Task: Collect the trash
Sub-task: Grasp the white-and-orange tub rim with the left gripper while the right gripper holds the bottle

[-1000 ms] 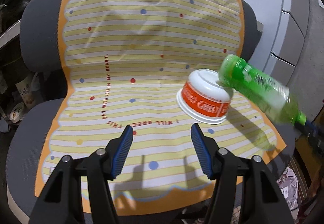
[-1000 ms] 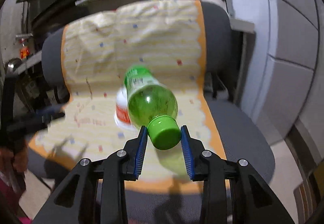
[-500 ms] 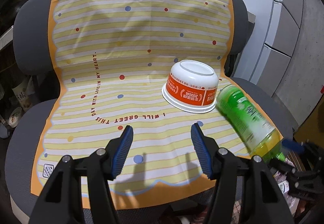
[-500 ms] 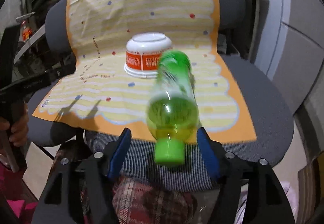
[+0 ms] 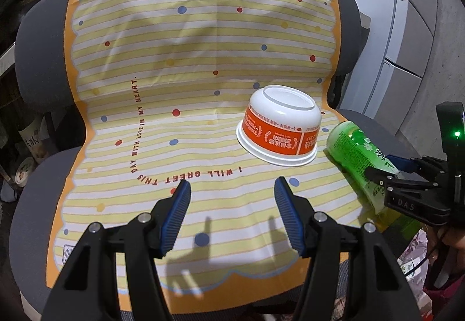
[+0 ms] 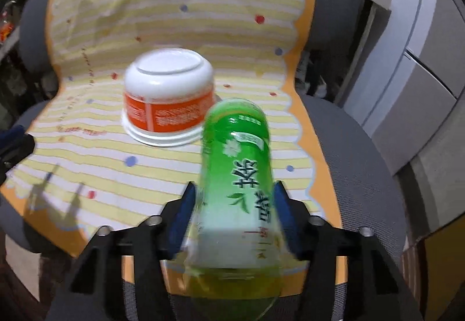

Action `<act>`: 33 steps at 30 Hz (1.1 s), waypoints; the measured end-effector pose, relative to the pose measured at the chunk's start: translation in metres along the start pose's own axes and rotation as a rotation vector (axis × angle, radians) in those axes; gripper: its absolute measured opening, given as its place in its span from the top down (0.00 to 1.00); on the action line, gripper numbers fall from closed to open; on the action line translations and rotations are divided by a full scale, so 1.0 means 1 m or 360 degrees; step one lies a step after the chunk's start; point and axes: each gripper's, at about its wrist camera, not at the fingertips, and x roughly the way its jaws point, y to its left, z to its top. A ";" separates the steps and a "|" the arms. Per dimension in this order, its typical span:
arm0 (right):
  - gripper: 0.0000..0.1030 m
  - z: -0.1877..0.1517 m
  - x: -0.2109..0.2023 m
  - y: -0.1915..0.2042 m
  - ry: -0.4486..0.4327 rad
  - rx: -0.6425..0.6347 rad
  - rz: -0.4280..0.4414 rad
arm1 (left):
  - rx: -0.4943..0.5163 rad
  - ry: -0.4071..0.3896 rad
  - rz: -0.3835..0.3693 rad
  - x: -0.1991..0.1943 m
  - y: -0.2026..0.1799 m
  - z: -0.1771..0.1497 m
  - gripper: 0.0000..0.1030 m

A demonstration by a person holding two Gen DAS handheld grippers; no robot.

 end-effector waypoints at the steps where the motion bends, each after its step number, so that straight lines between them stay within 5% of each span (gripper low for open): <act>1: 0.49 0.001 0.002 -0.004 0.0001 0.0018 -0.0037 | 0.0001 0.0000 0.0004 0.002 0.000 0.001 0.43; 11: 0.47 0.011 0.012 -0.041 0.0002 0.0236 0.0003 | -0.0004 -0.0009 -0.0016 0.026 -0.006 0.032 0.43; 17: 0.40 0.004 -0.029 -0.044 -0.0188 0.0285 0.0030 | 0.0001 -0.0042 -0.0070 0.057 -0.030 0.080 0.43; 22: 0.39 -0.004 -0.051 -0.051 -0.0251 0.0289 0.0016 | 0.0000 0.0059 -0.0049 0.102 -0.052 0.106 0.43; 26: 0.37 -0.010 -0.052 -0.056 -0.0243 0.0306 0.0034 | -0.0004 0.0143 -0.0014 0.115 -0.052 0.096 0.45; 33: 0.37 -0.021 -0.054 -0.055 -0.0260 0.0309 0.0041 | 0.0026 -0.0119 -0.0048 0.052 -0.043 0.037 0.45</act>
